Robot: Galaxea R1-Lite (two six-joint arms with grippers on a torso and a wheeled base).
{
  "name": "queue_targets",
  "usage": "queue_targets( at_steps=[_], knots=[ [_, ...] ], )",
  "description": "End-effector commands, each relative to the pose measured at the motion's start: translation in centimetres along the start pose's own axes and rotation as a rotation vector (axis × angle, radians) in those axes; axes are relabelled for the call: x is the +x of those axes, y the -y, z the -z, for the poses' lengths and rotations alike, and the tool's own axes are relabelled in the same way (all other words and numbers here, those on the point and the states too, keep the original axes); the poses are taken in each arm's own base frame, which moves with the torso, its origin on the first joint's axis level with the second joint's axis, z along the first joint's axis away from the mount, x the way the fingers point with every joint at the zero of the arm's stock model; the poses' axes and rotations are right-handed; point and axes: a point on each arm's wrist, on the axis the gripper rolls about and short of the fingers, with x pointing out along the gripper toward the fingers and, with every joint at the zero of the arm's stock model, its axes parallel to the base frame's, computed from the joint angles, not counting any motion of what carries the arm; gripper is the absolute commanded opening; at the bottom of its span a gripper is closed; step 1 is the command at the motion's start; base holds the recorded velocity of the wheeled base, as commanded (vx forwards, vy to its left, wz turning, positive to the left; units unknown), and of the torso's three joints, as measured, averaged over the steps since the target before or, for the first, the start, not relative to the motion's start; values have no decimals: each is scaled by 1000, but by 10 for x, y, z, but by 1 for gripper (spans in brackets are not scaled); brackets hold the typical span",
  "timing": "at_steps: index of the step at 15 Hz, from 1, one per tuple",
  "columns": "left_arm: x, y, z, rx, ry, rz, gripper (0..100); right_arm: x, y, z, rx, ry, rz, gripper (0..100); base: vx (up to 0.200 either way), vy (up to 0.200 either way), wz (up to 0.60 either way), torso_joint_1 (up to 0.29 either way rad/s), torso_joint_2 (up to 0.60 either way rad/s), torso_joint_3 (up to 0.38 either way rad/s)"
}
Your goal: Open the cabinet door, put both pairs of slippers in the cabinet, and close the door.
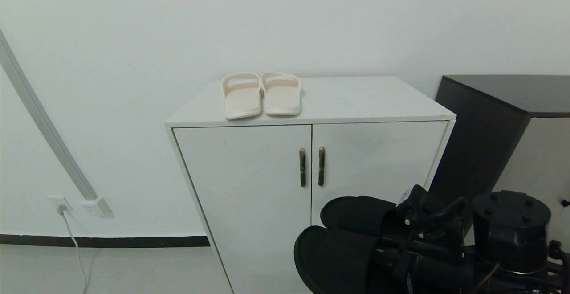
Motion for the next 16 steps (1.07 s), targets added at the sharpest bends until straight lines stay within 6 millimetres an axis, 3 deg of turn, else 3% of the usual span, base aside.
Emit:
queue_targets(
  at_steps=[1, 8, 9, 11, 16],
  knots=[
    [0, 0, 0, 0, 1, -1, 0, -2, 0, -1, -1, 8, 0, 0, 0, 0, 0, -139, 486, 325],
    [0, 0, 0, -7, 1, -1, 0, -1, -1, 2, -7, 12, -8, 0, 0, 0, 0, -111, 459, 354],
    [0, 0, 0, -10, 1, 4, 100, 0, -2, 2, -8, 10, -12, 0, 0, 0, 0, -36, 442, 383],
    [0, 0, 0, -12, 0, 4, 100, -1, -3, 2, -11, 11, -15, 0, 0, 0, 0, -10, 400, 369],
    [0, 0, 0, -6, 0, 5, 100, -2, -3, 1, -11, 18, -12, 0, 0, 0, 0, 0, 15, 9]
  ],
)
